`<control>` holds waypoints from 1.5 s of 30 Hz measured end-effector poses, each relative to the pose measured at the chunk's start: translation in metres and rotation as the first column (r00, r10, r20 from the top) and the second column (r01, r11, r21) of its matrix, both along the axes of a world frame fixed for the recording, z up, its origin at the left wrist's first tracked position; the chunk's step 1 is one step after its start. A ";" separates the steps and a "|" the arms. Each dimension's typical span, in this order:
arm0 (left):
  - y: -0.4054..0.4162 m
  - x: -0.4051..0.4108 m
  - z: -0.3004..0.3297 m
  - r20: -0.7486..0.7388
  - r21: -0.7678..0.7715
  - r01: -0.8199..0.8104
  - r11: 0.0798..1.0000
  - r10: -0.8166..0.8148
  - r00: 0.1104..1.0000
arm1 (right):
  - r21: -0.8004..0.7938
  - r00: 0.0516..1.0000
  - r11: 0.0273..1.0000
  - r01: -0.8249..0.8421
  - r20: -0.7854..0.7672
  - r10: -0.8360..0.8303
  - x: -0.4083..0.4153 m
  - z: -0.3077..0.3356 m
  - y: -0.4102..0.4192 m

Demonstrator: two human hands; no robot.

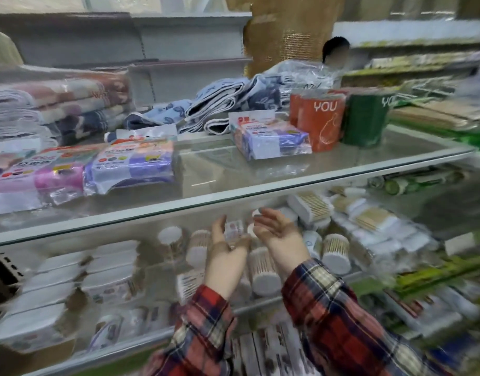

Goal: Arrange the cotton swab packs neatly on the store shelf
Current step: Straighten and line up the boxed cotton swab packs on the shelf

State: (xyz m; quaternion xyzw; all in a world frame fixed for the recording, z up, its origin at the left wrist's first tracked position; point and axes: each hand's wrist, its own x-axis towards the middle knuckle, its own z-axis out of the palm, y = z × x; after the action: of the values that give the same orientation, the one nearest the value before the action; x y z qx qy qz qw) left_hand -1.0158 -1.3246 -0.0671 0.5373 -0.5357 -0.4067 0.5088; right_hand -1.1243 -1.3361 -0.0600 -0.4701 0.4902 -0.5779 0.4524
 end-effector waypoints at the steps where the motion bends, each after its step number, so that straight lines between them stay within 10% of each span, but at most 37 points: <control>1: -0.004 -0.011 0.002 0.013 -0.004 0.016 1.000 -0.016 1.000 | 0.009 0.999 0.999 0.047 -0.002 -0.047 -0.013 0.002 -0.001; 7: -0.022 -0.070 0.012 0.084 0.021 0.114 0.993 -0.115 0.990 | 0.066 0.972 0.970 0.233 -0.053 -0.230 -0.089 0.007 -0.004; 21: -0.041 -0.123 0.004 0.234 0.061 0.144 0.988 -0.154 0.960 | -0.011 0.600 0.935 0.354 -0.765 -0.236 -0.151 -0.013 -0.046; 45: -0.046 -0.103 -0.005 0.239 0.044 0.115 0.992 -0.122 0.963 | -0.035 0.637 0.931 0.365 -0.720 -0.277 -0.145 -0.029 -0.060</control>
State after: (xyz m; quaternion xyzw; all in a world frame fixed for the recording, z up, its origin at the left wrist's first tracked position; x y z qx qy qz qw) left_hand -1.1183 -1.3707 -0.0719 0.5574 -0.6186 -0.3758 0.4068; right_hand -1.2696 -1.3961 -0.0890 -0.5356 0.7341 -0.3922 0.1427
